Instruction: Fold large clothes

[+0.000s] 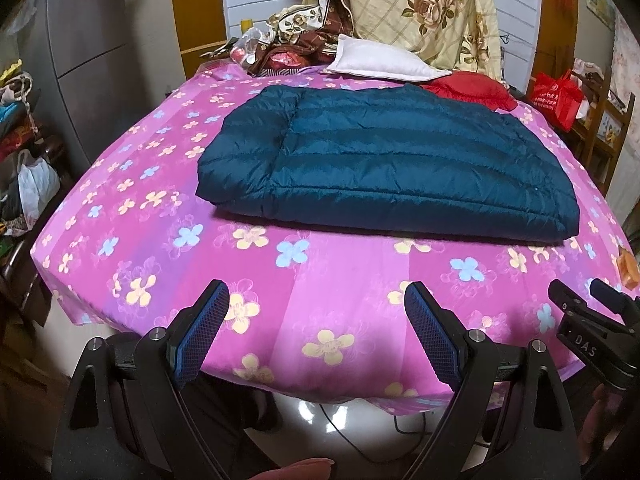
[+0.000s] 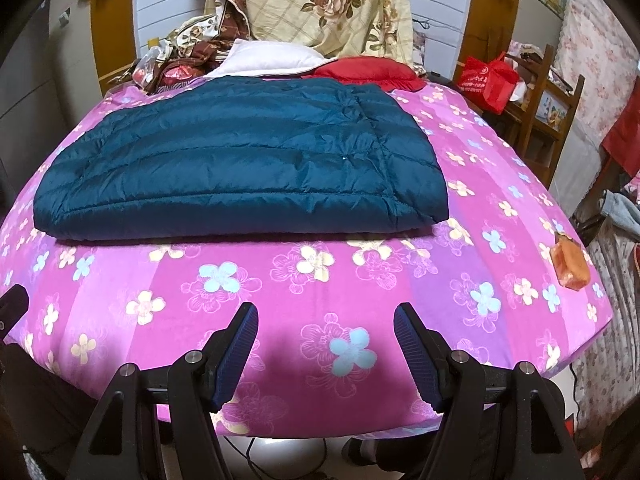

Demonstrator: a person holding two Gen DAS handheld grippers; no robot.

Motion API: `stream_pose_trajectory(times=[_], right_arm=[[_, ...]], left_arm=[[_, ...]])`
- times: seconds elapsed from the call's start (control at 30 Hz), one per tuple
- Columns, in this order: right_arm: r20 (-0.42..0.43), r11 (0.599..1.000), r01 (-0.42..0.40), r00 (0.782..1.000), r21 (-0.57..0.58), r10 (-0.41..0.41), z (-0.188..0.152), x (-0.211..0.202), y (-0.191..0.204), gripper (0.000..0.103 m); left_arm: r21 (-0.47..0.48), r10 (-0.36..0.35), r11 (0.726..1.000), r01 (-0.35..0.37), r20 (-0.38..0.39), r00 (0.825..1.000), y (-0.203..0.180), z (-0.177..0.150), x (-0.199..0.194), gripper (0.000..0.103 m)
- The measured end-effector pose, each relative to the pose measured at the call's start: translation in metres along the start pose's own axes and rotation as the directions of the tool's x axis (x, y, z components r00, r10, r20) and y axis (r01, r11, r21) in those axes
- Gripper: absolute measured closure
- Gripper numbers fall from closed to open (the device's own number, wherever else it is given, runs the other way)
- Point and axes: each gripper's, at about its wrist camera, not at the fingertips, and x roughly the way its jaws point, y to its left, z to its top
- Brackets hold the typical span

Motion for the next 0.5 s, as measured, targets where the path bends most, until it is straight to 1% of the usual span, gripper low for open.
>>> stream_pose_trajectory(times=[0.3, 0.5], right_arm=[[0.011, 1.000, -0.005, 1.000, -0.010, 0.005, -0.0021, 0.0005, 0.0032, 0.035], [0.002, 1.000, -0.008, 1.000, -0.014, 0.008, -0.0041, 0.0048, 0.0046, 0.035]], left_arm=[[-0.003, 0.004, 1.000, -0.004, -0.013, 1.000, -0.0003, -0.0027, 0.0059, 0.014], [-0.004, 0.002, 1.000, -0.002, -0.023, 1.000, -0.0011, -0.0042, 0.0096, 0.014]])
